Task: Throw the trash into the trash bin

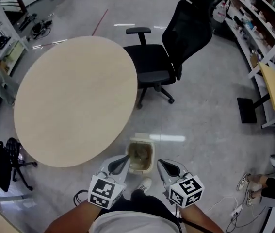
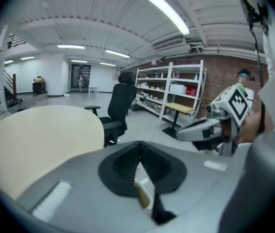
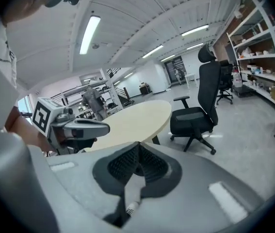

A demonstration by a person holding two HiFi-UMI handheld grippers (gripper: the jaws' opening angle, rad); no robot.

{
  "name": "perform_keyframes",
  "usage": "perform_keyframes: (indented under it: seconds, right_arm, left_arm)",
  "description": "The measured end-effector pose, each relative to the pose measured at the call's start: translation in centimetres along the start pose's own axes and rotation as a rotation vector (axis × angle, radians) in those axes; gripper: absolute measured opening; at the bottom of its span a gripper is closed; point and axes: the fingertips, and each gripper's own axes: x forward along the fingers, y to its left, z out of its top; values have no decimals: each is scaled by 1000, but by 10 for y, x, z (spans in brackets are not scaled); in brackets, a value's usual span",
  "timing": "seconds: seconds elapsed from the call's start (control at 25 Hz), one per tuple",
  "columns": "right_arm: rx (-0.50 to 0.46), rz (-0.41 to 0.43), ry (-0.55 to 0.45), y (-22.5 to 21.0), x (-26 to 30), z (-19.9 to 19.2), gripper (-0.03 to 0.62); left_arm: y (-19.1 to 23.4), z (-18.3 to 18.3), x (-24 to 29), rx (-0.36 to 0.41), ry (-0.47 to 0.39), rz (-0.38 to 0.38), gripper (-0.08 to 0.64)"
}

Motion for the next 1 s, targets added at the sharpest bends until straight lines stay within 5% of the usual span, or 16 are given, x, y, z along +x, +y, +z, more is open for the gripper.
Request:
perform_keyframes:
  seconds: [0.52,1.0]
  right_arm:
    - [-32,0,-134,45,-65,48,3]
    - [-51,-107,-202,105,-91,52,3]
  left_arm:
    - [-29,61,-60,43,-98,7,8]
    - [-9,76,-133,4,-247,-32,8]
